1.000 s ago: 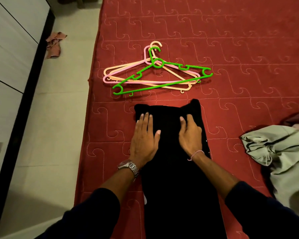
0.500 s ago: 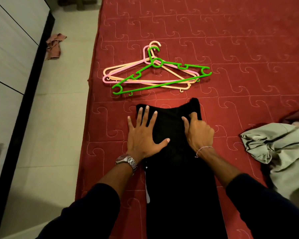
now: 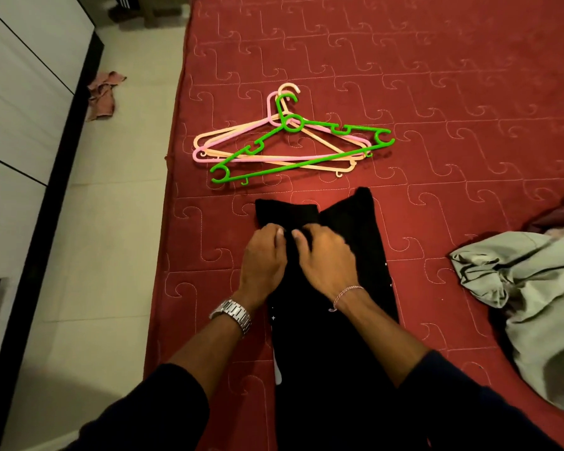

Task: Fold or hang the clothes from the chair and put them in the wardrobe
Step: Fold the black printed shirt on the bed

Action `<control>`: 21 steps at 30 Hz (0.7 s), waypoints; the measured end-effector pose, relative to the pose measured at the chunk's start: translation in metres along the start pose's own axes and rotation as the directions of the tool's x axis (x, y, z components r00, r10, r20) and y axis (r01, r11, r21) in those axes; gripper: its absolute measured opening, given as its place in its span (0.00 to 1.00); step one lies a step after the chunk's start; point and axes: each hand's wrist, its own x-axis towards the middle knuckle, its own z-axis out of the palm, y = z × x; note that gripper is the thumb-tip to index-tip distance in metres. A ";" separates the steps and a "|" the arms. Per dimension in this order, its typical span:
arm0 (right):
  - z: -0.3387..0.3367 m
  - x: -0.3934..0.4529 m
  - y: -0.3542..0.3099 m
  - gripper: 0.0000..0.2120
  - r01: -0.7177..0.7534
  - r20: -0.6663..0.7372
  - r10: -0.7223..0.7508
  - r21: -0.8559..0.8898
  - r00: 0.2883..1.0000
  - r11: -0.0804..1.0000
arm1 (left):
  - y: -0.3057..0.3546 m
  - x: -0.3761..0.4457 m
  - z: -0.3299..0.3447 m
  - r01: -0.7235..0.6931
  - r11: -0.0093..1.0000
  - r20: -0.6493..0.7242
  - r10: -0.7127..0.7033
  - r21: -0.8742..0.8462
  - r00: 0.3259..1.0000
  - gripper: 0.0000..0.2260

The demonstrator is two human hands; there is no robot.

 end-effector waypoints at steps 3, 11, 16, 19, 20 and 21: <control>0.020 -0.013 0.008 0.19 0.080 0.172 -0.095 0.090 0.981 0.993 | 0.004 0.007 -0.001 0.169 0.975 0.093 -0.157 -0.146 0.983 0.09; 0.022 -0.045 0.031 0.15 0.259 0.073 -0.289 0.272 0.955 0.927 | -0.001 0.020 0.006 0.427 0.864 0.145 -0.402 -0.266 0.904 0.07; 0.016 -0.074 0.039 0.11 0.193 -0.136 -0.170 0.179 0.976 0.965 | 0.011 0.003 0.003 0.281 0.947 -0.012 -0.286 -0.155 0.958 0.13; 0.014 -0.089 0.043 0.18 -0.037 -0.085 0.052 0.170 0.995 0.985 | 0.018 -0.012 -0.003 -0.178 0.971 0.104 0.163 0.157 0.981 0.17; 0.012 -0.093 0.043 0.20 -0.112 -0.028 0.118 0.153 0.993 0.982 | 0.020 -0.014 -0.004 -0.330 0.928 0.232 0.288 0.173 0.929 0.19; 0.011 -0.096 0.042 0.21 -0.185 0.040 0.182 0.137 0.983 0.973 | 0.021 -0.015 -0.004 -0.450 0.876 0.356 0.370 0.173 0.858 0.20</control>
